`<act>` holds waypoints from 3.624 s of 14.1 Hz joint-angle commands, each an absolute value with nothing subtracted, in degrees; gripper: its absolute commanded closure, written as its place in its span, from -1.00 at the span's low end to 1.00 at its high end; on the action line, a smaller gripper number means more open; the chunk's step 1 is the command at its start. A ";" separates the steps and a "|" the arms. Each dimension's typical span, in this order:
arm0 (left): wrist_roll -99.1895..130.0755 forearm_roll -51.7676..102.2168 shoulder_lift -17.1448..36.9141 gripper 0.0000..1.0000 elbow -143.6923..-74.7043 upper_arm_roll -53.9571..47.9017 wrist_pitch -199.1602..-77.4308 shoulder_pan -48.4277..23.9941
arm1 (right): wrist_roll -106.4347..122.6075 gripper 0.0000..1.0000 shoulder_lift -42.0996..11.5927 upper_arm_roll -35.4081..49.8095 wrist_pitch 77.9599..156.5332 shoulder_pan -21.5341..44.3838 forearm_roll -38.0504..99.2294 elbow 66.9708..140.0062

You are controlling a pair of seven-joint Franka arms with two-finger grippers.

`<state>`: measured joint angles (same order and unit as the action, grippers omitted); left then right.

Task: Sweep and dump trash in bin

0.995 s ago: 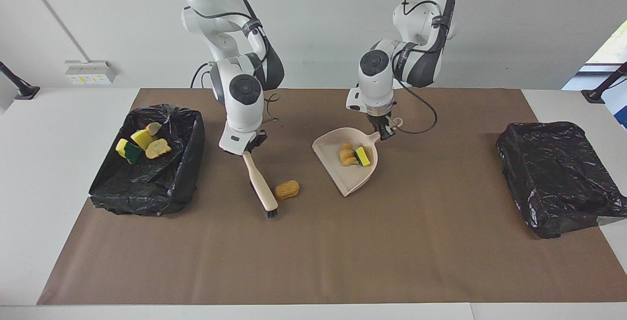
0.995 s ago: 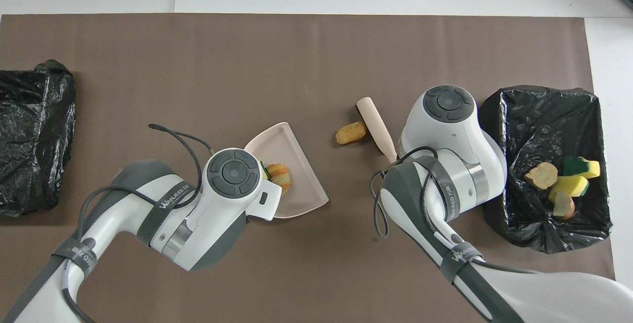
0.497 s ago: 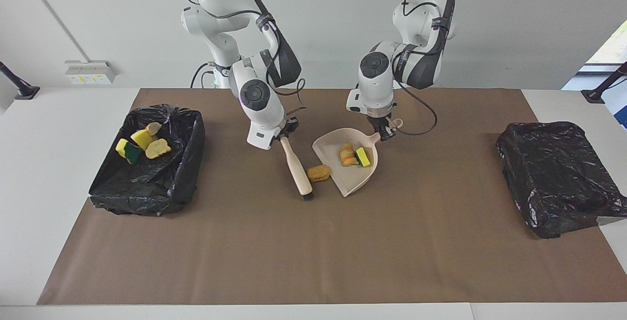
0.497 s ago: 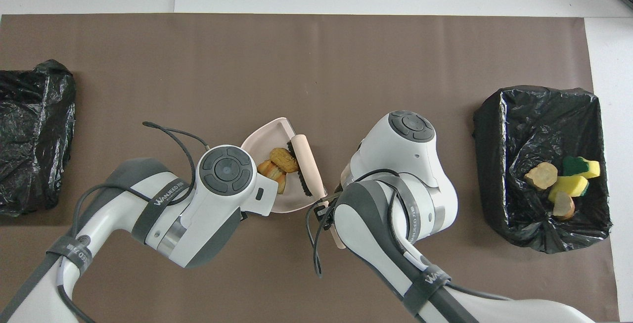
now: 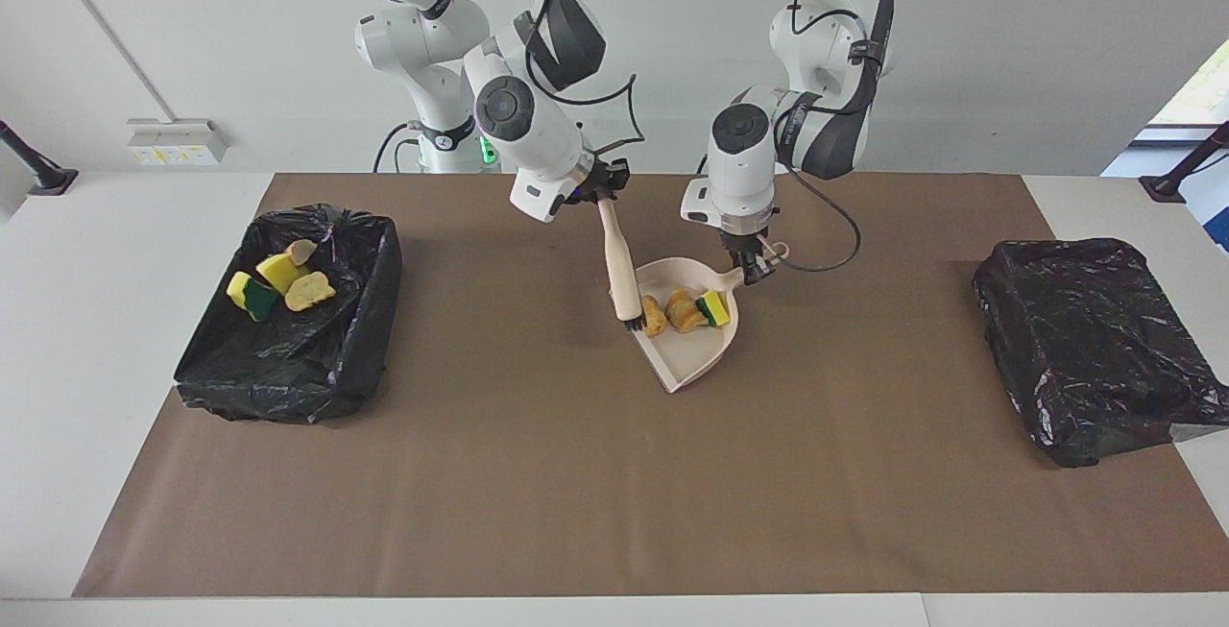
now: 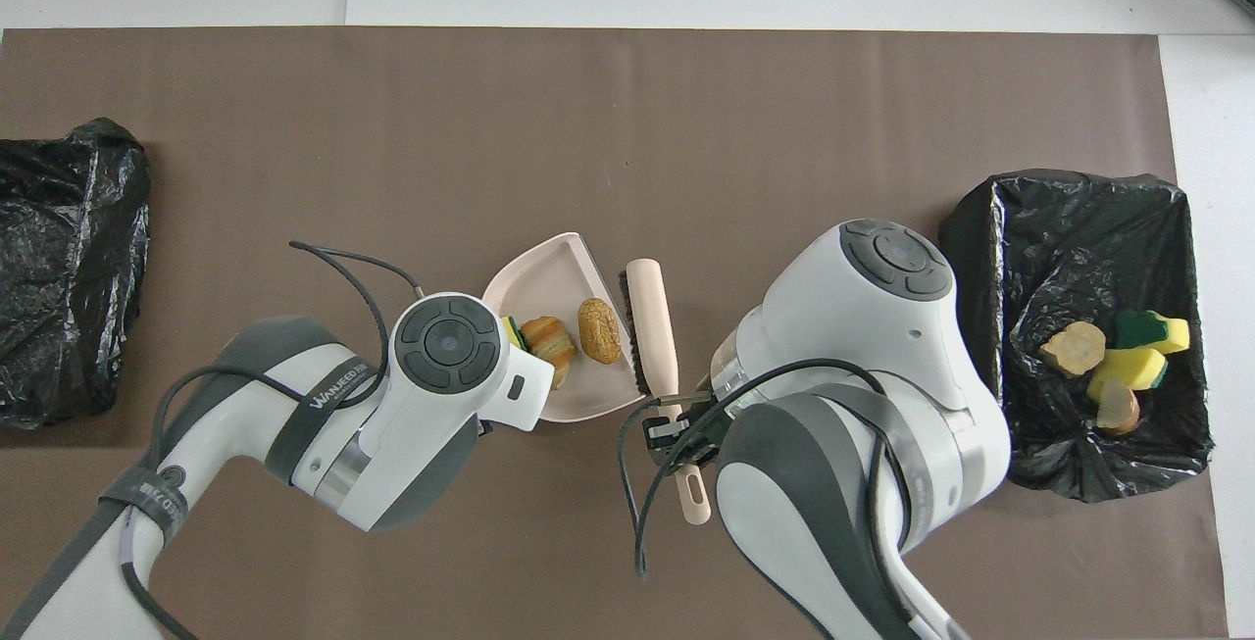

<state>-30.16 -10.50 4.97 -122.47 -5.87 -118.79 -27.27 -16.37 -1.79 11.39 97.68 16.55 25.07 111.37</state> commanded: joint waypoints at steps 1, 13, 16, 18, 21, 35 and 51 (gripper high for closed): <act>-31.55 -11.69 4.39 1.00 -123.75 -6.24 -120.85 -26.46 | -23.01 1.00 1.84 12.04 93.53 16.43 20.49 112.32; -40.51 -11.16 0.36 1.00 -122.17 -5.89 -119.97 -21.19 | -28.04 1.00 16.52 12.48 97.91 24.79 18.98 131.13; -42.97 -11.16 -3.33 1.00 -121.99 -5.80 -116.56 -17.33 | -28.65 1.00 15.91 12.48 101.05 24.87 19.33 131.13; -48.48 -9.86 -5.79 1.00 -121.73 -5.63 -114.09 -12.86 | -30.84 1.00 12.41 12.48 106.32 26.18 19.51 130.87; -59.99 -7.04 -7.21 1.00 -116.48 -5.10 -107.52 -3.82 | -35.32 1.00 5.04 12.48 112.67 30.05 19.42 127.29; -105.46 -17.37 11.42 1.00 -85.78 -4.83 -114.47 29.97 | -42.89 1.00 -5.54 12.57 123.04 38.14 19.51 124.10; -92.37 -65.83 13.98 1.00 -91.41 -4.31 -121.20 25.67 | -40.25 -1.00 -2.38 11.87 121.99 31.48 11.88 119.80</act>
<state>-93.44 -63.05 15.33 -91.25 -4.83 -122.52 27.04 -41.08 -4.78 11.52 122.72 34.63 13.99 120.42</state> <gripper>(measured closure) 0.678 0.000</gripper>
